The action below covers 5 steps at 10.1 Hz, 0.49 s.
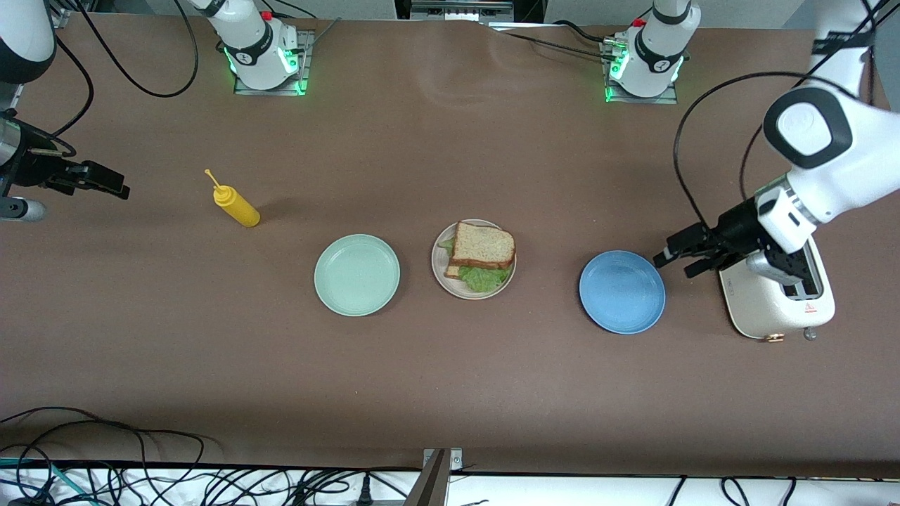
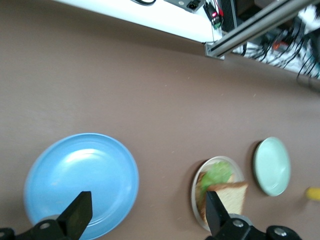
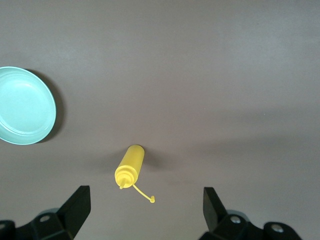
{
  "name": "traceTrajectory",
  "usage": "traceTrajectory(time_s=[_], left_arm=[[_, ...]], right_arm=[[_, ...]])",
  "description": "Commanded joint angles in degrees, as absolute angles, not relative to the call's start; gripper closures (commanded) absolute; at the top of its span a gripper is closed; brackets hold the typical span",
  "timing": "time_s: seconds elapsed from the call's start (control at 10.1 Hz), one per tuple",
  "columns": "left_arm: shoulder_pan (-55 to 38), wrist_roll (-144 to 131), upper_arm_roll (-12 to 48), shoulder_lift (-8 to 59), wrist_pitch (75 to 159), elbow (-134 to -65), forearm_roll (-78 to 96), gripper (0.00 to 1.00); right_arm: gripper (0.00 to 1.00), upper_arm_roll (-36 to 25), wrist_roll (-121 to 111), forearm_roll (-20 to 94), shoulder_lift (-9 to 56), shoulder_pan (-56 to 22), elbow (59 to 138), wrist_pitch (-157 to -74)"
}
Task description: Make sandwich on beige plate with both arms
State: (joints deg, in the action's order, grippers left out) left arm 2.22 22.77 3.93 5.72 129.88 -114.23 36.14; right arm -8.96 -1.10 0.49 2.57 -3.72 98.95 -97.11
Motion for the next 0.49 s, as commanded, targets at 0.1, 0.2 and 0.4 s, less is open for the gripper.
traceTrajectory(time_s=[0.1,0.2,0.4], left_arm=[[2.9,23.0,2.3,-2.8,119.4,-112.3,15.5,0.0],[2.9,23.0,1.8,-3.8,113.9,-109.0,11.3,0.0],[2.8,22.9,0.5,-4.1,102.5,-100.9,5.6,0.0]], right_arm=[[0.0,-9.6,-1.9,-0.3,1.9,-4.4,98.4,-95.8],[0.0,-9.8,-2.0,-0.3,1.9,-4.4,98.4,-95.6],[0.0,-9.8,-1.9,-0.2,1.9,-4.3,98.4,-95.3]])
